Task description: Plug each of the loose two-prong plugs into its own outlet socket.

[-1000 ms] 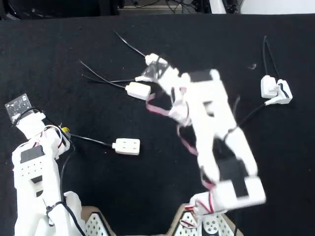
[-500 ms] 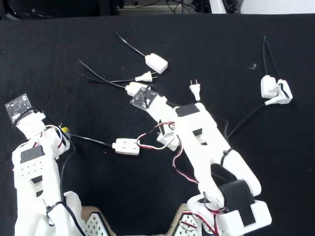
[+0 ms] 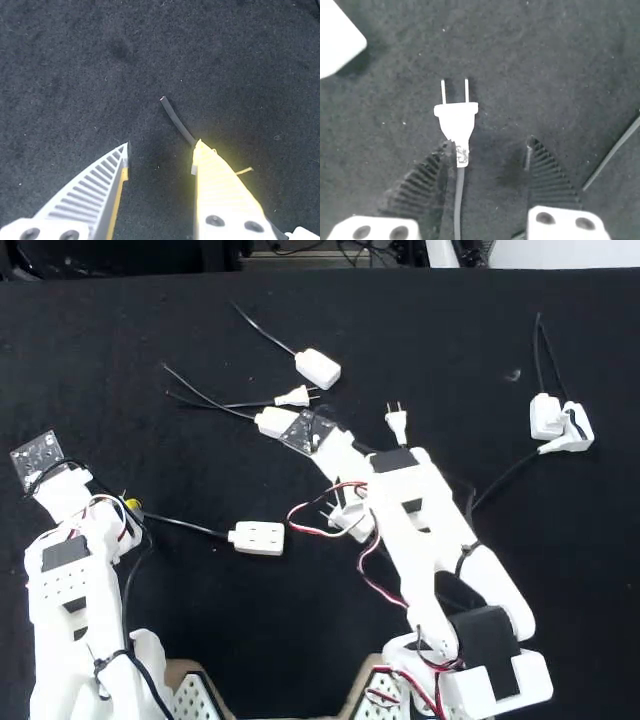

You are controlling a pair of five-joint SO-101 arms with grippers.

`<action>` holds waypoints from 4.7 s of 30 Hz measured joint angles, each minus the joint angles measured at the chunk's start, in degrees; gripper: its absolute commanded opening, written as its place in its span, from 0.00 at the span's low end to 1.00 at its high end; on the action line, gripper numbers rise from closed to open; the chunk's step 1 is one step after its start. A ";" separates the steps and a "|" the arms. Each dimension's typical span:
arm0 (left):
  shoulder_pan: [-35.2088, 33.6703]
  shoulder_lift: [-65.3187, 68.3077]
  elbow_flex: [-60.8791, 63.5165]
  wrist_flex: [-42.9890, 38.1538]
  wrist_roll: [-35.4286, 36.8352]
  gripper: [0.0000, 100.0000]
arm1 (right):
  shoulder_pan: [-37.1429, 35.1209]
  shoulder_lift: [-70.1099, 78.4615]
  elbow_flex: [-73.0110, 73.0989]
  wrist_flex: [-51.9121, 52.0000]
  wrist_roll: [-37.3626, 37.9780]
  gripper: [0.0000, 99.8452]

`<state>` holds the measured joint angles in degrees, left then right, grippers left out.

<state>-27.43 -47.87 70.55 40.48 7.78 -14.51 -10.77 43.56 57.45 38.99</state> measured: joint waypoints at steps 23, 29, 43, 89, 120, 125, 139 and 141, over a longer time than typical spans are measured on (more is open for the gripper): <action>0.00 0.00 0.00 0.00 0.00 0.21 | 0.44 -0.26 11.87 -13.98 -0.09 0.02; 0.00 0.00 0.00 0.00 0.00 0.21 | 0.44 -0.26 11.87 -13.45 -0.09 0.02; 0.00 0.00 0.00 0.00 0.00 0.21 | -0.18 -0.79 12.48 -11.96 -1.76 0.18; 1.05 0.00 -9.93 8.09 0.00 0.21 | -21.36 -34.37 6.51 -7.03 -6.42 0.01; 33.05 -0.09 -24.44 20.13 0.18 0.21 | -23.21 -22.33 13.71 -26.29 -26.20 0.01; 32.97 -0.09 -15.74 11.69 0.26 0.21 | -23.21 -22.33 13.80 -23.91 -26.20 0.01; 32.88 -0.18 -10.29 5.63 0.26 0.21 | -24.35 -22.33 13.80 -22.95 -26.20 0.01; 32.97 -0.26 -8.62 4.13 0.18 0.21 | -25.23 -22.33 13.80 -22.33 -26.20 0.01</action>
<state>5.54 -48.13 61.93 44.62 7.96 -39.74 -33.10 57.36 35.12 12.79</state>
